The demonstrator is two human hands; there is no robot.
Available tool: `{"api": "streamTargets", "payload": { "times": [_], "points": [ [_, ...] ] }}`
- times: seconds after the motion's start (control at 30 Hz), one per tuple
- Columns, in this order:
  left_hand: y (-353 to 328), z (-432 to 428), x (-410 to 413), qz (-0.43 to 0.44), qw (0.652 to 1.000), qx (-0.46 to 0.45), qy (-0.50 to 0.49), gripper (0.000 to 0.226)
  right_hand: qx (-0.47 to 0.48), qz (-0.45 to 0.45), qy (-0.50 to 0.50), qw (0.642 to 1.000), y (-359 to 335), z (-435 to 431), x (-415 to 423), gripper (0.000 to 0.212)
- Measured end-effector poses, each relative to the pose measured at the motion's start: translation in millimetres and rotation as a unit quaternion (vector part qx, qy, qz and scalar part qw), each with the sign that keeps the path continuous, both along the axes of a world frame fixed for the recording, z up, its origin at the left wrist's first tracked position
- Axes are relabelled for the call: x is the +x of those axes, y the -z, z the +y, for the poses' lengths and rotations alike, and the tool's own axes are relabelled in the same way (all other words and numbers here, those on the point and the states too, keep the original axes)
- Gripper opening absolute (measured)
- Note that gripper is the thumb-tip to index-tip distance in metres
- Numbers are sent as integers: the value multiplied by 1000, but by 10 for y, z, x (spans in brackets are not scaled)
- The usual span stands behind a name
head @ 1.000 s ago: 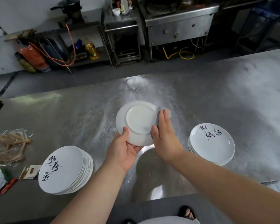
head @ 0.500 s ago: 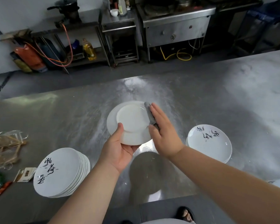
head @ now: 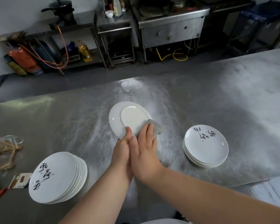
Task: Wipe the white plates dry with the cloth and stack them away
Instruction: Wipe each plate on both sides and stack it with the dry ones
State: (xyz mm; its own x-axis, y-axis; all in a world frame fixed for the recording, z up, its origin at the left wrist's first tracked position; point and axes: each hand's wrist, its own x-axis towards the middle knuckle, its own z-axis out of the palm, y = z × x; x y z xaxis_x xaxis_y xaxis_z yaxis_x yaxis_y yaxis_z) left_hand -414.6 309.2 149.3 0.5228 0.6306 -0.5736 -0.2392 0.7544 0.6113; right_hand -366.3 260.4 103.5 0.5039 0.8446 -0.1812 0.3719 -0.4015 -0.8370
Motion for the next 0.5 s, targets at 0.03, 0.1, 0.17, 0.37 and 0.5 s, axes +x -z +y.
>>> {"api": "streamTargets", "payload": {
  "times": [0.03, 0.1, 0.17, 0.37, 0.5],
  "points": [
    [-17, -12, -7, 2, 1000, -12, 8, 58, 15, 25, -12, 1000, -35, -94, -64, 86],
    [-27, -31, 0, -3, 1000, -28, 11, 58, 38, 25, 7, 999, -59, -161, 7, 82],
    [10, -51, 10, -7, 1000, -11, 0, 53, 49, 39, 74, 995, -41, -88, 325, 74],
    [110, -11, 23, 7, 996, -31, 81, 45, -78, -22, 90, 993, -273, -374, 1506, 44],
    [174, -18, 260, 83, 983, -26, 164, 44, -168, 56, 45, 983, -206, -900, 1985, 56]
  ]
}}
